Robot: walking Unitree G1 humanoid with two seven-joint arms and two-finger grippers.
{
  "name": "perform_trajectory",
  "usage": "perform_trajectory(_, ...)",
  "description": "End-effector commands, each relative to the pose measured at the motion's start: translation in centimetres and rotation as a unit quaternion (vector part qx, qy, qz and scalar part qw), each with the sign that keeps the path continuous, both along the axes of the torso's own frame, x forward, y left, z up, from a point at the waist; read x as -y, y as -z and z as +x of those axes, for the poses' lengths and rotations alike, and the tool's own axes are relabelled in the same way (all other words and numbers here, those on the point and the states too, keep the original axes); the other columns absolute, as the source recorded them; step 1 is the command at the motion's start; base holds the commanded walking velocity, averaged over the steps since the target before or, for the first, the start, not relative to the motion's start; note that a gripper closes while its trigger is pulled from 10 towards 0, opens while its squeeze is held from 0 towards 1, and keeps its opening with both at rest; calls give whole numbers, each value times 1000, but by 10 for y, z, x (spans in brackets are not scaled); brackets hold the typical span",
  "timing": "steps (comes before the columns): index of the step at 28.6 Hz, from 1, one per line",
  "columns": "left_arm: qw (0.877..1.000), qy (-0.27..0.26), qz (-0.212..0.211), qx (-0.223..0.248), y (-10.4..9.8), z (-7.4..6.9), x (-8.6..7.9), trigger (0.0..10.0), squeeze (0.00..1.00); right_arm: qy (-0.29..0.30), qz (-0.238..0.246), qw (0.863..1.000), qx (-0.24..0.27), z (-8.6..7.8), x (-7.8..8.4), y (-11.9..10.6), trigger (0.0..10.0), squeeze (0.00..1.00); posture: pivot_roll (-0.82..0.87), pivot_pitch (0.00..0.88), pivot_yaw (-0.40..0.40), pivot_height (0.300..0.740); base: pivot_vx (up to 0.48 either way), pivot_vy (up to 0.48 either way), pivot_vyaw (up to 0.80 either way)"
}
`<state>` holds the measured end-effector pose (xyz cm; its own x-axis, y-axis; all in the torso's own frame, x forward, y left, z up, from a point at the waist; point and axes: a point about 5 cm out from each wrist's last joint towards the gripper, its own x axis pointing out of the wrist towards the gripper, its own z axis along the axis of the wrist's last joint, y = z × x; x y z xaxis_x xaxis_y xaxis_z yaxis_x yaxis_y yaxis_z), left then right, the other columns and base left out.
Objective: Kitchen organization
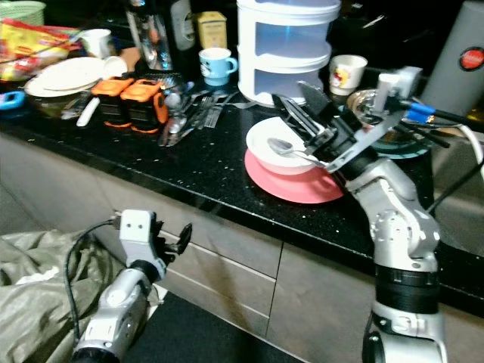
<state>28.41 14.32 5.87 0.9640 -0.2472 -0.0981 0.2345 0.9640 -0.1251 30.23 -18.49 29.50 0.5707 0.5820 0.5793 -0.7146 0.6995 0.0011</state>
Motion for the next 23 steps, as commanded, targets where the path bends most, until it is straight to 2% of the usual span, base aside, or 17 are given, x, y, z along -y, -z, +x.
perform_trajectory(1,999,32,4,-12,4,-4,4,10000,0,23,-20,999,19,-6,10,-6,10000,1000,97,0,38,740,0,0,0)
perform_trajectory(4,995,95,5,-19,6,-10,14,10000,0,47,-84,995,22,-8,17,-4,10000,1000,94,0,42,740,0,0,0)
perform_trajectory(5,993,112,4,-21,6,-12,18,10000,0,57,-114,992,14,-8,19,-1,10000,769,95,0,39,740,0,0,0)
perform_trajectory(6,993,112,4,-21,6,-12,18,10000,0,57,-114,992,14,-8,19,-1,10000,769,95,0,39,740,0,0,0)
perform_trajectory(7,992,126,2,-23,6,-14,20,10000,0,64,-134,989,6,-8,22,1,10000,0,95,0,39,740,0,0,0)
perform_trajectory(10,985,172,-3,-29,7,-21,28,10000,0,79,-198,977,-25,-6,32,14,10000,0,93,0,34,740,0,0,0)
perform_trajectory(12,983,180,-6,-31,7,-22,30,10000,0,78,-202,976,-25,-7,33,14,10000,0,93,0,34,740,0,0,0)
perform_trajectory(13,982,186,-13,-35,7,-24,32,10000,0,88,-230,969,-23,-7,35,15,10000,0,92,0,36,740,0,0,0)
perform_trajectory(16,982,186,-13,-35,7,-24,32,10000,0,88,-230,969,-23,-7,35,15,10000,0,92,0,36,740,0,0,0)
perform_trajectory(17,982,182,-25,-36,7,-24,32,10000,0,94,-258,961,-24,-7,35,17,10000,0,89,0,38,740,0,0,0)
perform_trajectory(19,982,182,-25,-36,7,-24,32,10000,0,94,-258,961,-24,-7,35,17,10000,0,89,0,38,740,0,0,0)
perform_trajectory(21,983,171,-51,-38,5,-26,31,10000,0,95,-333,938,-16,-8,26,23,10000,0,94,0,36,740,0,0,0)
perform_trajectory(22,983,171,-51,-38,5,-26,31,10000,0,95,-333,938,-16,-8,26,23,10000,0,94,0,36,740,0,0,0)
perform_trajectory(23,983,166,-62,-38,5,-26,30,10000,0,92,-365,926,-9,-9,21,25,10000,0,97,0,34,740,0,0,0)
